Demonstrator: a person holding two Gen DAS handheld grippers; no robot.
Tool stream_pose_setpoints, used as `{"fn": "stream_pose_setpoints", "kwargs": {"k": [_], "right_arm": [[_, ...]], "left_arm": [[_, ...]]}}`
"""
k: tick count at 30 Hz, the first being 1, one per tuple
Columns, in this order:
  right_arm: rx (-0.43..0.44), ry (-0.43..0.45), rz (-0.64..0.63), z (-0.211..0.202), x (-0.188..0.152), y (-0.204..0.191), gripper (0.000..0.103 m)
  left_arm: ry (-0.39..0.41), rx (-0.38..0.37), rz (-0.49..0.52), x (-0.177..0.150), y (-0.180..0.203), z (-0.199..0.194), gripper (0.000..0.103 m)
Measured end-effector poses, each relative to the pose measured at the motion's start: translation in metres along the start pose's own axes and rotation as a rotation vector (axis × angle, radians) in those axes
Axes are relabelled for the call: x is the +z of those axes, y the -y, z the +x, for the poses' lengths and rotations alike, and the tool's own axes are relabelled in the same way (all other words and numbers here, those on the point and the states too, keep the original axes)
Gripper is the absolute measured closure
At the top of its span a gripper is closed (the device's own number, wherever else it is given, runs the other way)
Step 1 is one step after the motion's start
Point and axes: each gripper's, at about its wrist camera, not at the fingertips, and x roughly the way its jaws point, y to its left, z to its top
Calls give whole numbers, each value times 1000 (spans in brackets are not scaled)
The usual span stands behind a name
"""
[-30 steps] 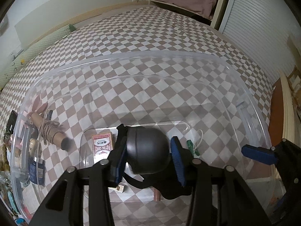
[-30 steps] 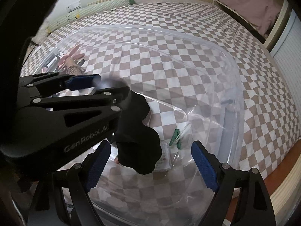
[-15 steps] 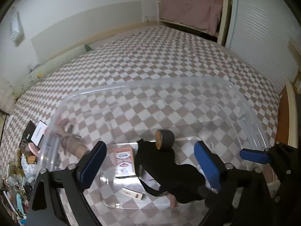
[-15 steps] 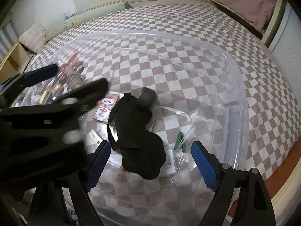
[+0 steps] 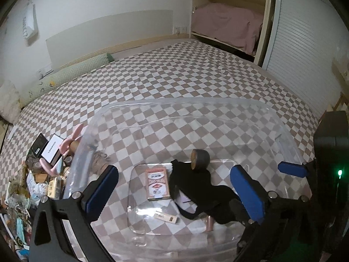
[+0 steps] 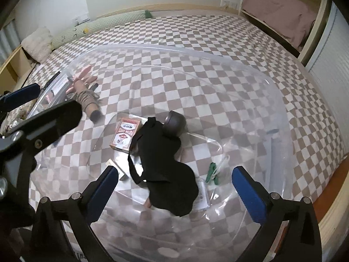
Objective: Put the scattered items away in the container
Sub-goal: 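Withdraw both open tools from the container back toward the pile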
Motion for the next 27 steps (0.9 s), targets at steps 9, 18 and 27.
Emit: {"fn": "stream_pose_setpoints", "kwargs": {"k": [9,18,27], "right_arm": [[-10,61,27,-14,-2,-11,0],[-48,161,31,-40,0,-21,0],[-84,295,17,-75,-1,-44,0]], "left_arm": [[-18,21,-44,-17,-31,-11,0],[46,45,-118,-21,-66,-41,0],[136,129,-128,-38,-88,-71,0]]}}
